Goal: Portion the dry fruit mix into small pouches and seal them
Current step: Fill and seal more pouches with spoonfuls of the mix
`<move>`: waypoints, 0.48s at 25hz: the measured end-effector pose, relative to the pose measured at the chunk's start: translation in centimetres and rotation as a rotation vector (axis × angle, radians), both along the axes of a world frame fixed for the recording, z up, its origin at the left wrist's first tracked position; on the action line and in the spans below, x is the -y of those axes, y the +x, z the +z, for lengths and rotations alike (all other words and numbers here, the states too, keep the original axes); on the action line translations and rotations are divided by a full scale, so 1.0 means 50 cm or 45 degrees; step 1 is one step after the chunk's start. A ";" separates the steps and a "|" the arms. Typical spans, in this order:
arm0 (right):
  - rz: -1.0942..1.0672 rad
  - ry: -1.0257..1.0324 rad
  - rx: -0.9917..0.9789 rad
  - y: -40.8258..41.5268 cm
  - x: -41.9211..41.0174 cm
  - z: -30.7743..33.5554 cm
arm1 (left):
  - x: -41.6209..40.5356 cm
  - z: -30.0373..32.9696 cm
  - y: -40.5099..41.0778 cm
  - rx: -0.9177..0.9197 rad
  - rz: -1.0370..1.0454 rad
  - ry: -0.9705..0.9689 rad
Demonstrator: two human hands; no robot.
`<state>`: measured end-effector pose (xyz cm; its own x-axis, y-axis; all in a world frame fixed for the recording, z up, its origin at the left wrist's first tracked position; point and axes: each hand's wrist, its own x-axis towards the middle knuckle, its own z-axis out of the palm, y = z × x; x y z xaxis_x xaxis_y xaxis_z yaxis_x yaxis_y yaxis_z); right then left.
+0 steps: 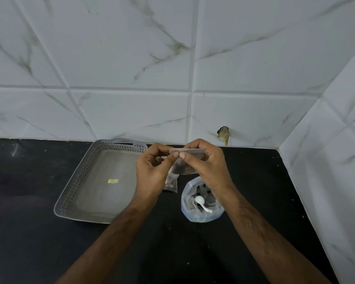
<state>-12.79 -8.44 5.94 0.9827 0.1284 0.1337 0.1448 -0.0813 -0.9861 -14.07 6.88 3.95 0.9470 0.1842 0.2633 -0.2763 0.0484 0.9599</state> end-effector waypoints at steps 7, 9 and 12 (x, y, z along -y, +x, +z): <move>-0.140 0.133 -0.072 0.011 0.017 -0.003 | -0.005 -0.017 0.000 -0.079 0.099 -0.182; -0.133 0.183 -0.078 0.015 0.029 -0.003 | -0.013 -0.016 0.008 -0.083 0.043 -0.178; -0.099 0.204 -0.061 0.013 0.023 -0.003 | -0.004 -0.010 0.014 -0.097 -0.074 -0.159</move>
